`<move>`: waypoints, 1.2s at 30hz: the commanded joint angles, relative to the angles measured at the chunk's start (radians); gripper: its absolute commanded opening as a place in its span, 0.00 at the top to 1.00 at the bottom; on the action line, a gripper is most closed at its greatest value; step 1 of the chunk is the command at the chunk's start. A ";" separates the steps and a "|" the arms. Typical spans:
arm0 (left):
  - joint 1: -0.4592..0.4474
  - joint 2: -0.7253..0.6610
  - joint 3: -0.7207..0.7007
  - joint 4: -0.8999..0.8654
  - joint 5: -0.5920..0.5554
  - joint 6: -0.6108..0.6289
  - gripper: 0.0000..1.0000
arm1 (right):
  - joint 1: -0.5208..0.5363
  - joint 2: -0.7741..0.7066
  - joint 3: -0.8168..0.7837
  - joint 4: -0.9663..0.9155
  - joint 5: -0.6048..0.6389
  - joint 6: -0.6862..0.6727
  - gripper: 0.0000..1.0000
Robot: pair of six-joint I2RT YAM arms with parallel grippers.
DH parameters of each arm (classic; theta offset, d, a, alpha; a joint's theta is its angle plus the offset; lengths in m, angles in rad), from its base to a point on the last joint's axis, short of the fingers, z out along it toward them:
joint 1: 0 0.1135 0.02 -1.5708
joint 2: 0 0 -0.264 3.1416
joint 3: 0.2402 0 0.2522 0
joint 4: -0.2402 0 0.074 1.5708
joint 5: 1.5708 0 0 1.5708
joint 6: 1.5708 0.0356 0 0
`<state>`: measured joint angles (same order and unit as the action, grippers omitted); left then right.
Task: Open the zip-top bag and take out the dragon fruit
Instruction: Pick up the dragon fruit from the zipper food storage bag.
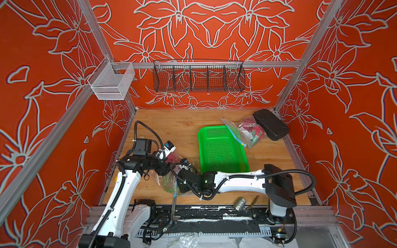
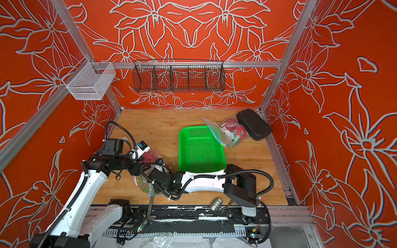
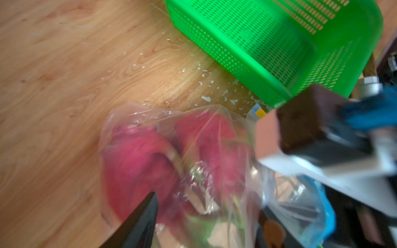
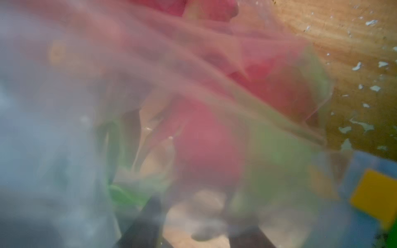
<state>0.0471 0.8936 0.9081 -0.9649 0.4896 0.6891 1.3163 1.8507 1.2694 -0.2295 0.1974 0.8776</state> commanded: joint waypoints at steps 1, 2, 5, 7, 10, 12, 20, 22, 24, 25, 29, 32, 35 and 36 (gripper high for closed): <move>0.116 -0.047 0.028 -0.090 -0.045 0.147 0.30 | -0.038 0.039 0.033 0.011 0.004 0.026 0.43; 0.161 -0.039 0.019 -0.058 -0.057 0.152 0.30 | -0.042 0.059 0.052 0.007 0.010 0.017 0.40; 0.259 0.049 0.020 0.029 -0.063 0.136 0.27 | -0.047 0.120 0.120 -0.026 0.045 -0.016 0.34; 0.301 0.141 0.032 0.048 -0.027 0.130 0.19 | -0.060 0.162 0.163 -0.043 0.054 -0.034 0.32; 0.310 0.237 0.021 0.089 0.004 0.119 0.17 | -0.078 0.235 0.240 -0.103 0.082 -0.068 0.31; 0.309 0.271 -0.008 0.126 0.000 0.124 0.17 | -0.089 0.280 0.285 -0.144 0.106 -0.078 0.29; 0.398 0.384 -0.021 0.140 -0.035 0.189 0.21 | -0.115 0.401 0.348 -0.163 0.158 -0.104 0.33; 0.420 0.396 -0.026 0.143 -0.030 0.206 0.23 | -0.114 0.392 0.318 -0.098 0.158 -0.130 0.48; 0.434 0.400 -0.038 0.149 -0.030 0.213 0.23 | -0.115 0.374 0.286 -0.039 0.158 -0.152 0.58; 0.441 0.399 -0.046 0.159 -0.033 0.217 0.23 | -0.116 0.359 0.267 -0.012 0.158 -0.160 0.65; 0.443 0.393 -0.093 0.219 -0.055 0.220 0.25 | -0.113 0.262 0.172 0.130 0.127 -0.235 0.92; 0.442 0.393 -0.116 0.261 -0.056 0.213 0.27 | -0.114 0.197 0.157 0.117 0.131 -0.281 1.00; 0.441 0.392 -0.129 0.299 -0.052 0.197 0.28 | -0.117 0.123 0.135 0.110 0.089 -0.332 1.00; 0.438 0.392 -0.138 0.320 -0.055 0.191 0.29 | -0.118 0.098 0.123 0.110 0.062 -0.348 1.00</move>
<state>0.4847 1.2896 0.7856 -0.7113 0.4442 0.8726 1.2083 2.0422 1.4040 -0.1387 0.2840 0.5961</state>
